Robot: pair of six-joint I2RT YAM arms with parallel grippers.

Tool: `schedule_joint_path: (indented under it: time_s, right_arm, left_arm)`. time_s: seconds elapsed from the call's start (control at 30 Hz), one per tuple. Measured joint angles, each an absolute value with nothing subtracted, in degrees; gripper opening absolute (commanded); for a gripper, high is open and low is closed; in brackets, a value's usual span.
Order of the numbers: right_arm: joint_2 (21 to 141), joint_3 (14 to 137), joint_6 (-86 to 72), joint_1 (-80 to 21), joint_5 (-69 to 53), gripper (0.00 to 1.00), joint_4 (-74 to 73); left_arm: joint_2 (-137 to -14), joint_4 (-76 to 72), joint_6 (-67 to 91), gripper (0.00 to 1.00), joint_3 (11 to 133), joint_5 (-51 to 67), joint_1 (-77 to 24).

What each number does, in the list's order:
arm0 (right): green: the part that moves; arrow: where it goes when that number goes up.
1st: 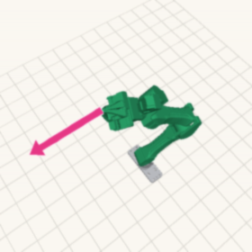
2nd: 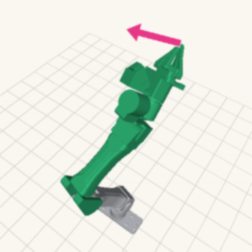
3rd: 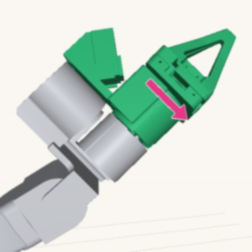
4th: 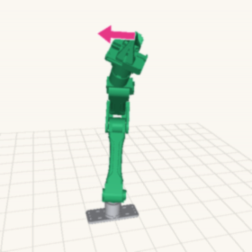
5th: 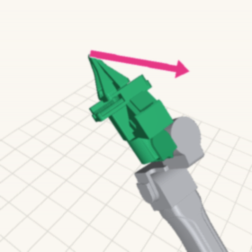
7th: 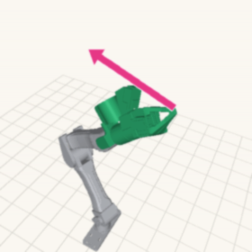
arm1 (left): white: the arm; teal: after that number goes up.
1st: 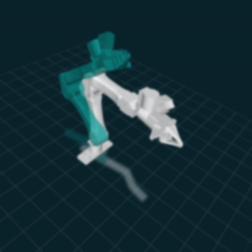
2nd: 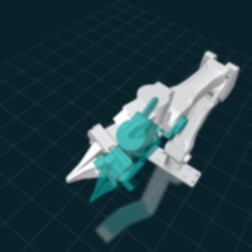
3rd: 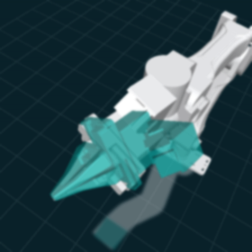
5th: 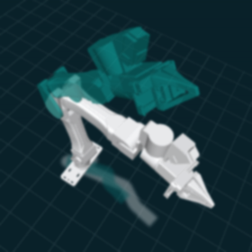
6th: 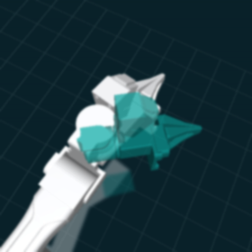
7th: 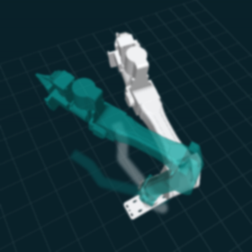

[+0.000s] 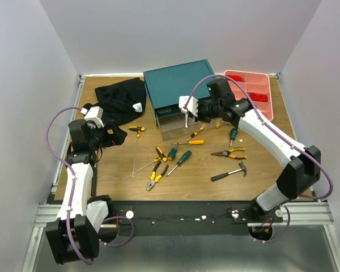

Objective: Sort the tools into containers

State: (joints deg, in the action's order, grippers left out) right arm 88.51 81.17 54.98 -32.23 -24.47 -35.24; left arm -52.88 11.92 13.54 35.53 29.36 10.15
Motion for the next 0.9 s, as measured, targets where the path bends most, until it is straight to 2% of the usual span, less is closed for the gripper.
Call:
schedule_joint_path:
  time_s: [0.3,0.4,0.43,0.5,0.53,0.77,0.9]
  right_arm:
    - [93.36,85.47,58.50,-32.23,-21.50,0.01,-30.11]
    - [93.80,85.56,60.18,-32.23,-21.61,0.16,-30.20]
    - [94.15,85.58,60.75,-32.23,-21.76,0.29,-30.79]
    - [94.67,85.73,61.45,-32.23,-21.93,0.43,-32.21]
    - [95.09,85.91,62.17,-32.23,-22.04,0.64,-33.58]
    - [92.31,84.12,60.36,-32.23,-22.33,0.70,-34.46]
    - [86.87,83.92,60.12,-32.16,-29.17,0.71,-36.86]
  left_arm:
    - [-51.64,12.16,13.76,0.99,34.41,29.36,10.94]
    - [-51.64,12.14,13.80,0.99,34.41,29.36,11.20]
    - [-51.64,12.14,13.80,0.99,34.41,29.36,11.25]
    - [-51.70,12.10,13.82,0.99,34.41,29.36,11.25]
    - [-51.72,12.05,13.82,0.99,34.41,29.36,11.25]
    - [-53.43,10.79,14.66,0.99,34.41,29.39,11.27]
    - [-54.37,9.50,15.22,0.99,34.41,29.43,11.27]
